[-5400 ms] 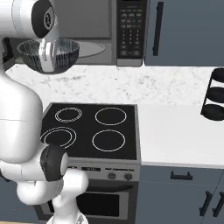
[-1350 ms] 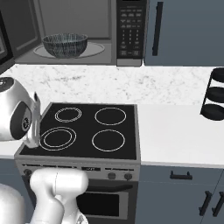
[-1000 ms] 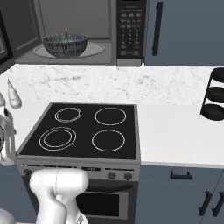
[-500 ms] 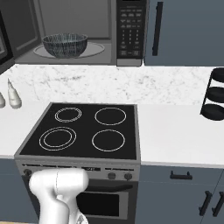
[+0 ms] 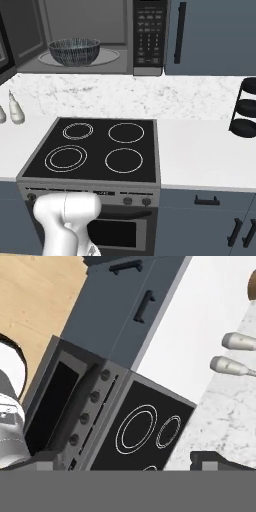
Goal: Pick the lemon wedge from the sink and place it in the bowl. Then pick the bowl and place it in the microwave. Then close the microwave door and press the start button.
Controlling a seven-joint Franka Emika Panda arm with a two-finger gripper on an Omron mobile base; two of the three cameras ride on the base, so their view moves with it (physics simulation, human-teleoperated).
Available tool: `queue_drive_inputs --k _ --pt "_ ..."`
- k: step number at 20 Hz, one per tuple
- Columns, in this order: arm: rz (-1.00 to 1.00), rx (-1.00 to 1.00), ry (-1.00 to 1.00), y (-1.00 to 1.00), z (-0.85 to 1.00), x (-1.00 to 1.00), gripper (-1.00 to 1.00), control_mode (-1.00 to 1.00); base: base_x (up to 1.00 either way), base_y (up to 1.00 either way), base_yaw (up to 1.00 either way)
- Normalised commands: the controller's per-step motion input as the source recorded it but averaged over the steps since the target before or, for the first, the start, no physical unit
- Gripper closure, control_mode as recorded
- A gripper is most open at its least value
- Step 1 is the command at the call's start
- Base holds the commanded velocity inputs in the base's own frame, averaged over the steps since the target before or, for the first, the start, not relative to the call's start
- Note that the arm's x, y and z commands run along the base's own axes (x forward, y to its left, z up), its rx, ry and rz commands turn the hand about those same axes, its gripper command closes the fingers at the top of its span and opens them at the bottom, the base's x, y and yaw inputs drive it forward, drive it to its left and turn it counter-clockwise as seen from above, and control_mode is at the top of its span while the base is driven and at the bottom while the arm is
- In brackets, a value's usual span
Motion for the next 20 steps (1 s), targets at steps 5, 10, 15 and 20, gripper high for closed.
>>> queue_drive_inputs --k 5,10,15,20 --pt "-0.02 -0.03 -0.17 1.0 0.03 0.0 -1.0 -1.0 0.0 0.0 0.0" --pt "-0.09 -0.01 -0.1 0.54 0.52 0.26 -1.0 -1.0 0.0 0.0 0.0" --pt "-0.12 0.0 -0.07 -0.11 0.8 0.43 -1.0 -1.0 0.0 0.0 0.0" --pt "-0.1 0.01 -0.11 -0.56 0.58 0.39 -1.0 -1.0 0.0 0.0 0.0"
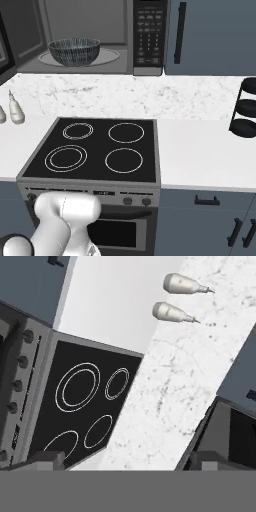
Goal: Pick the lemon wedge from the sink and place it in the bowl. Then pick the bowl and place it in the microwave. Then close the microwave door and press the start button.
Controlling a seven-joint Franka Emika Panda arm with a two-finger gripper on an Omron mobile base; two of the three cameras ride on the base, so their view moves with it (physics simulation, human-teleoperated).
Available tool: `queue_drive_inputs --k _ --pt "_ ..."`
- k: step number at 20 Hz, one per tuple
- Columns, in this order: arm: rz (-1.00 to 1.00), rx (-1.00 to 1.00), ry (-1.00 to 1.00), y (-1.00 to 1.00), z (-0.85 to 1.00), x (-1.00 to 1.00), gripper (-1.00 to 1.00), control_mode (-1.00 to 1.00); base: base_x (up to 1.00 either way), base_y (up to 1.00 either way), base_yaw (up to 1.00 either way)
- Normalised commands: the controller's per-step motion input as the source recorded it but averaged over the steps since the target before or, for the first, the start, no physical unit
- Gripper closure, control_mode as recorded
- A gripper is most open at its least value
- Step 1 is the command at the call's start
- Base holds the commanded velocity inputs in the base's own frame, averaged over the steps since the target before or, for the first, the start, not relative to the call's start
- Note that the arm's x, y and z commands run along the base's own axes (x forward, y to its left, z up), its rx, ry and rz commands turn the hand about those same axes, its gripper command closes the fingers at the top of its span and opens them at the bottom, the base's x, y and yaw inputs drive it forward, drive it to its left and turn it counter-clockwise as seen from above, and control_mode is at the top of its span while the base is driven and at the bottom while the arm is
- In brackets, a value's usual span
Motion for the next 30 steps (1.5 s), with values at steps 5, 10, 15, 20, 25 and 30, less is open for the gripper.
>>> queue_drive_inputs --k 5,10,15,20,25,30 --pt "-0.03 0.01 -0.23 -0.99 0.36 0.04 -1.0 -1.0 0.0 0.0 0.0" --pt "0.0 0.05 -0.19 -1.0 0.26 0.19 -1.0 -1.0 0.0 0.0 0.0" --pt "0.0 0.06 -0.04 -1.0 0.23 0.92 -1.0 -1.0 0.0 0.0 0.0" --pt "-0.04 0.09 0.04 -1.0 0.17 1.0 -1.0 -1.0 0.0 0.0 0.0" --pt "-0.11 0.08 0.14 -0.75 0.13 1.0 -1.0 -1.0 0.0 0.0 0.0" --pt "-0.06 0.11 0.17 -0.44 0.32 1.0 -1.0 -1.0 0.0 0.0 0.0"
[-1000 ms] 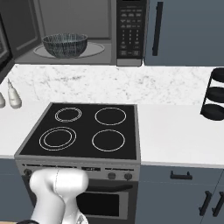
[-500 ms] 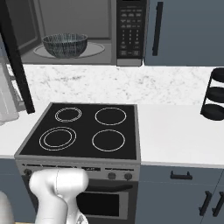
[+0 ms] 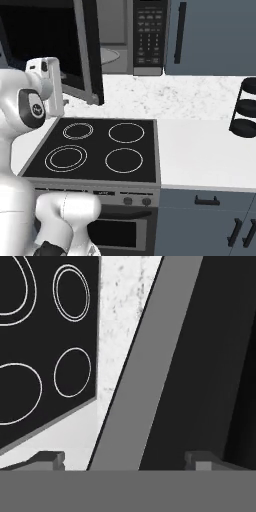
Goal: Pick the lemon wedge from the sink and place it in the bowl. Then pick the bowl and place it in the microwave. Then close the microwave door and press the start button.
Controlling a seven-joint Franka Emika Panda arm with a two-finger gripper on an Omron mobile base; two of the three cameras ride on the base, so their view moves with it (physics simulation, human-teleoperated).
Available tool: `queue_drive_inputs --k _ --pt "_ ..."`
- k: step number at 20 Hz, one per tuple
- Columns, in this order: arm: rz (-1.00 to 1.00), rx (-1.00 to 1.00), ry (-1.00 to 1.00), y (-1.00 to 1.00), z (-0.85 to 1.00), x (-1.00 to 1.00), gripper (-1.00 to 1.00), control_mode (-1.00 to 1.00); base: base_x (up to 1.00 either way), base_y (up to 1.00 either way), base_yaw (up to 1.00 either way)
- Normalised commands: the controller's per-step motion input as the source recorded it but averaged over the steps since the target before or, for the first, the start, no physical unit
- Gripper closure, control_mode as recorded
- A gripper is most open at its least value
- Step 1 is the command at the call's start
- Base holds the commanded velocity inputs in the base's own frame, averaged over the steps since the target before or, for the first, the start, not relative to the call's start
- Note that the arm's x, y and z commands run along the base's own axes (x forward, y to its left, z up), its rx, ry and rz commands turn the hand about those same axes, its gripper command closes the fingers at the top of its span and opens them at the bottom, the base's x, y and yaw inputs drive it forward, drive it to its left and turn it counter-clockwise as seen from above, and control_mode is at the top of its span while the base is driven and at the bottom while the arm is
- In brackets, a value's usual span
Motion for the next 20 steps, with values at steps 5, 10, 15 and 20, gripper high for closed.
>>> queue_drive_inputs --k 5,10,15,20 --pt "0.0 0.12 0.1 -0.2 0.35 1.0 -1.0 -1.0 0.0 0.0 0.0" --pt "0.0 0.09 0.06 -0.03 0.08 1.0 -1.0 -1.0 0.0 0.0 0.0" --pt "0.04 0.05 0.05 0.0 -0.15 1.0 -1.0 -1.0 0.0 0.0 0.0" --pt "0.11 0.02 0.0 0.0 -0.28 0.73 -1.0 -1.0 0.0 0.0 0.0"
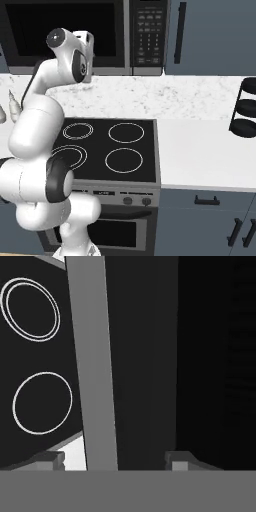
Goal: Pick the lemon wedge from the sink and place it in the bowl. Then pick the bowl and place it in the microwave. Then close the microwave door and press the start button.
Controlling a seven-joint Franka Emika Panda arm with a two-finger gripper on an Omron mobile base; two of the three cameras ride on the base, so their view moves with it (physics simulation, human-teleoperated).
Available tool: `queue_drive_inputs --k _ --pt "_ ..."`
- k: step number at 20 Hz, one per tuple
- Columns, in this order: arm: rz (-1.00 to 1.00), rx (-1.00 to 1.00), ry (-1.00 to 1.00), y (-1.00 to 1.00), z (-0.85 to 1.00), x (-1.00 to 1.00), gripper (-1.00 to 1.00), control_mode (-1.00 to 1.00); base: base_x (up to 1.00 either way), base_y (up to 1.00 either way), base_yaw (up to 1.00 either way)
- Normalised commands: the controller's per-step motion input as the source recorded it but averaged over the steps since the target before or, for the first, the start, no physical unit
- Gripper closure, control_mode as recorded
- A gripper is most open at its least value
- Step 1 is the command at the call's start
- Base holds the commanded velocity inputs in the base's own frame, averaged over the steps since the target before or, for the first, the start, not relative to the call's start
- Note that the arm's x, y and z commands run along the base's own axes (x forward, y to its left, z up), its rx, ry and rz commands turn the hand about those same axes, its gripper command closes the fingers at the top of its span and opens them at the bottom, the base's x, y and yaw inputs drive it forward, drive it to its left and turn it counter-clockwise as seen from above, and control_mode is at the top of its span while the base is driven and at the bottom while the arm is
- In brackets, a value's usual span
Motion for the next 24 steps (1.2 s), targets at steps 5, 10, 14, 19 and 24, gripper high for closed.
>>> queue_drive_inputs --k 5,10,14,19,24 --pt "0.19 0.03 -0.04 -0.02 -0.25 -0.06 -1.0 -1.0 0.0 0.0 0.0" --pt "0.25 0.19 -0.18 -0.4 -0.07 -1.0 -1.0 -1.0 0.0 0.0 0.0" --pt "0.17 0.26 -0.16 -0.9 0.01 -0.83 -1.0 -1.0 0.0 0.0 0.0" --pt "0.09 0.19 -0.1 -0.95 0.0 -0.06 1.0 -1.0 0.0 0.0 0.0" --pt "0.01 0.09 -0.08 -0.66 0.15 0.45 1.0 -1.0 0.0 0.0 0.0"
